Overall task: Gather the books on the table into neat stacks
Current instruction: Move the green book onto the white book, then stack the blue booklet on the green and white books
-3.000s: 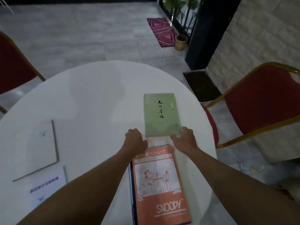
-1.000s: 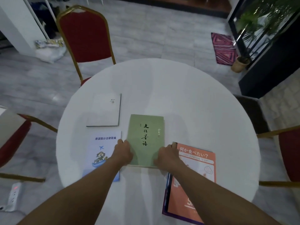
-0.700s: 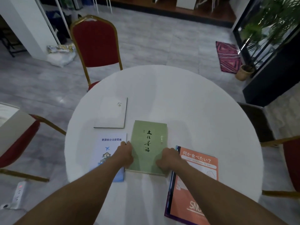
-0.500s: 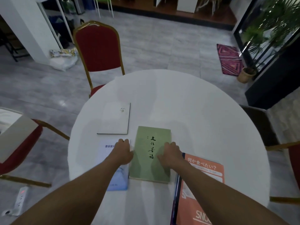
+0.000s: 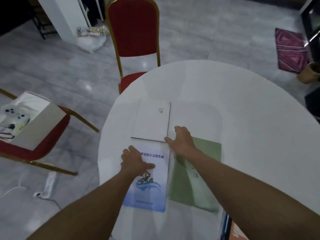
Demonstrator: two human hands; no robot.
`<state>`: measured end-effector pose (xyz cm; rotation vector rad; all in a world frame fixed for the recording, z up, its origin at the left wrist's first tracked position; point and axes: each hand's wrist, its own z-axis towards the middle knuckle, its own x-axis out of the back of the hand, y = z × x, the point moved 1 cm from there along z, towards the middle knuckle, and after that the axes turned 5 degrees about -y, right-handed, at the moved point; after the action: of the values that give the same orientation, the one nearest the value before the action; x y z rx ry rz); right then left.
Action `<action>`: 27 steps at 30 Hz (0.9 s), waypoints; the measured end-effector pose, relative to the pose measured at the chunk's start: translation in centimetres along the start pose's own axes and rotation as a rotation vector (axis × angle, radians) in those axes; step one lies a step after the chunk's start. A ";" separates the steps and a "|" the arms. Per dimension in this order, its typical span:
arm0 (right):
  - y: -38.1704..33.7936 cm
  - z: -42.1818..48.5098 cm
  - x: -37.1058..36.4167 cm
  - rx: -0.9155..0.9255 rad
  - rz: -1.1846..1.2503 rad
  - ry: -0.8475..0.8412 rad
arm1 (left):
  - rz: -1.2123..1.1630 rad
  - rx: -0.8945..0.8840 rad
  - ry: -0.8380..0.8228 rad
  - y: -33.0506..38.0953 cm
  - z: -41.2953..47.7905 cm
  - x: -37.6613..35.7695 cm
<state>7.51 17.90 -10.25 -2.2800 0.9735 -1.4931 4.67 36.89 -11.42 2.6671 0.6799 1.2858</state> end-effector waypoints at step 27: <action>-3.1 4.8 0.9 -0.309 0.871 -0.060 | -0.384 -0.231 -0.038 -3.7 1.8 2.5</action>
<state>13.17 18.86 -10.07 -1.6391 1.9377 -0.9240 6.18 41.46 -11.80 2.2330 0.9199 1.1283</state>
